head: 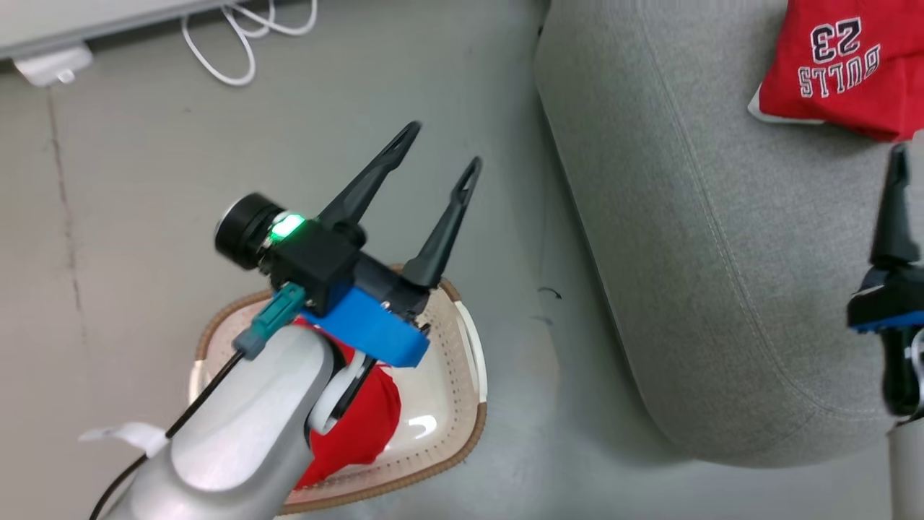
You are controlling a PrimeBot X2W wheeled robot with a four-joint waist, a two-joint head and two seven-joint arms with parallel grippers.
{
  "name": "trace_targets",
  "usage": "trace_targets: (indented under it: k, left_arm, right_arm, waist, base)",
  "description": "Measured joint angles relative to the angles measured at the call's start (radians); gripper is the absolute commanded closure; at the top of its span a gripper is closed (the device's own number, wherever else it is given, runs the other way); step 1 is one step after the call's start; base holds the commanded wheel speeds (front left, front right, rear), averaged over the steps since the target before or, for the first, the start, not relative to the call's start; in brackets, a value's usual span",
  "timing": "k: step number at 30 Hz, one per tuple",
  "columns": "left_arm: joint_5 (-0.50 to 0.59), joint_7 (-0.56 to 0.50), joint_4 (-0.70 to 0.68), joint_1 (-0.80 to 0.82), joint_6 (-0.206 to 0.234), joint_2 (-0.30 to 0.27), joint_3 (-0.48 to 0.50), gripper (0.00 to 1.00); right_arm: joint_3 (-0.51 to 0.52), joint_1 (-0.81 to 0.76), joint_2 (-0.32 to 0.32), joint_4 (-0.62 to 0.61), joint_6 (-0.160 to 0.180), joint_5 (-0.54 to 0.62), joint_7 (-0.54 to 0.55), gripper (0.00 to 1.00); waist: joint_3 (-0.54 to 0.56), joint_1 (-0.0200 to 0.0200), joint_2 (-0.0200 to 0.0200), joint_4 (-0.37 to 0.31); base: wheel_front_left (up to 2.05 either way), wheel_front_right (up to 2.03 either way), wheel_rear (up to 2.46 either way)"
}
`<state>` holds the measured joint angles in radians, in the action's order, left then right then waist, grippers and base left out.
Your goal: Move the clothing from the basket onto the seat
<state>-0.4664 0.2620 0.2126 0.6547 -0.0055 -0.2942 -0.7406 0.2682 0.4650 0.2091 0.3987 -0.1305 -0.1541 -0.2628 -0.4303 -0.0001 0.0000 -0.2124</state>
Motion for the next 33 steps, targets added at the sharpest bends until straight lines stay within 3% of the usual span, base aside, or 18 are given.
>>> trace_targets:
  k: [6, 21, 33]
  left_arm:
    - [0.031, 0.0, -0.02, -0.116, -0.002, 0.013, 0.125, 0.0]
    - [0.129, 0.001, -0.035, -0.336, -0.053, 0.095, 0.43, 0.0]
    - [0.203, 0.001, -0.052, -0.446, -0.095, 0.163, 0.582, 0.0]
  right_arm:
    - [-0.078, -0.072, -0.031, -0.081, 0.0, -0.008, 0.0, 0.0]
    - [-0.205, -0.186, -0.092, -0.216, 0.0, 0.008, 0.0, 0.0]
    - [-0.234, -0.276, -0.127, -0.303, 0.0, 0.045, 0.0, 0.0]
  waist:
    - [0.064, 0.0, 0.0, 0.041]
    - [0.204, -0.0001, 0.0, 0.172]
    - [0.278, 0.0, 0.0, 0.237]
  base:
    - [0.0, 0.0, 0.0]
    - [0.0, 0.0, 0.0]
    - [0.0, 0.0, 0.0]
